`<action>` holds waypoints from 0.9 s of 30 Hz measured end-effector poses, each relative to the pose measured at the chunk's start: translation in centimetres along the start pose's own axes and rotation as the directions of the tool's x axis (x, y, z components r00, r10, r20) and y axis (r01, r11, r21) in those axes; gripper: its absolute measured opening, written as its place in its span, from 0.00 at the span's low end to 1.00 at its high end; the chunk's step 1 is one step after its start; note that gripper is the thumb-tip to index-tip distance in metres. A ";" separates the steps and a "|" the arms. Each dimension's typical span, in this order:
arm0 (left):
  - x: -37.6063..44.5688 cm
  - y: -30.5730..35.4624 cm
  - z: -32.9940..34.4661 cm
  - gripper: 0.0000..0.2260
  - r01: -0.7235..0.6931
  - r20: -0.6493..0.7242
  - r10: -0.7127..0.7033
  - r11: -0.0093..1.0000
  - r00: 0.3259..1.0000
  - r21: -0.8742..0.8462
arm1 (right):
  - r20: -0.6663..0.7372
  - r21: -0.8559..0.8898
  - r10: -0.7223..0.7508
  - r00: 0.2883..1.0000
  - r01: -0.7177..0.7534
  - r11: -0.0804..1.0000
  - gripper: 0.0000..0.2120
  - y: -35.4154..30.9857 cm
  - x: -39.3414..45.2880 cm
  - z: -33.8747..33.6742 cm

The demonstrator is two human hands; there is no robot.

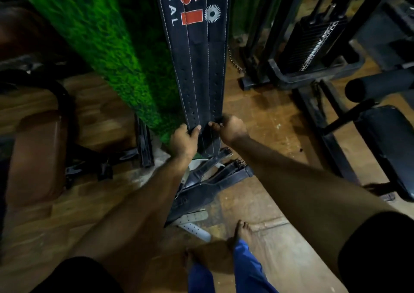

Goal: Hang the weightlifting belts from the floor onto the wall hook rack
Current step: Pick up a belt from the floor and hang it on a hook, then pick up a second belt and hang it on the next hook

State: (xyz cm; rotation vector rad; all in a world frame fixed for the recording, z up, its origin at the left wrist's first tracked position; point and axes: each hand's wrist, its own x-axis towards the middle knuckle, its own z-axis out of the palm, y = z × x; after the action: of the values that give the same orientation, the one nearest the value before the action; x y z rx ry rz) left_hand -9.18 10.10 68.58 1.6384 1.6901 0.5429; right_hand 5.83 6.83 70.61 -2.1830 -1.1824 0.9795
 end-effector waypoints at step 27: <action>-5.5 -25.3 1.4 0.19 0.242 0.447 -0.270 0.963 0.853 0.119 | 0.477 0.361 0.484 0.733 -0.666 0.653 0.12 9.9 -4.0 22.6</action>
State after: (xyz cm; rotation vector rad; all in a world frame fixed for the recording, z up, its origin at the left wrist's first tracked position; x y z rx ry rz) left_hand -25.67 1.72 50.45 1.4064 1.5334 -0.0339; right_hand -7.87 -0.22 50.96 -1.9959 -0.2051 1.7731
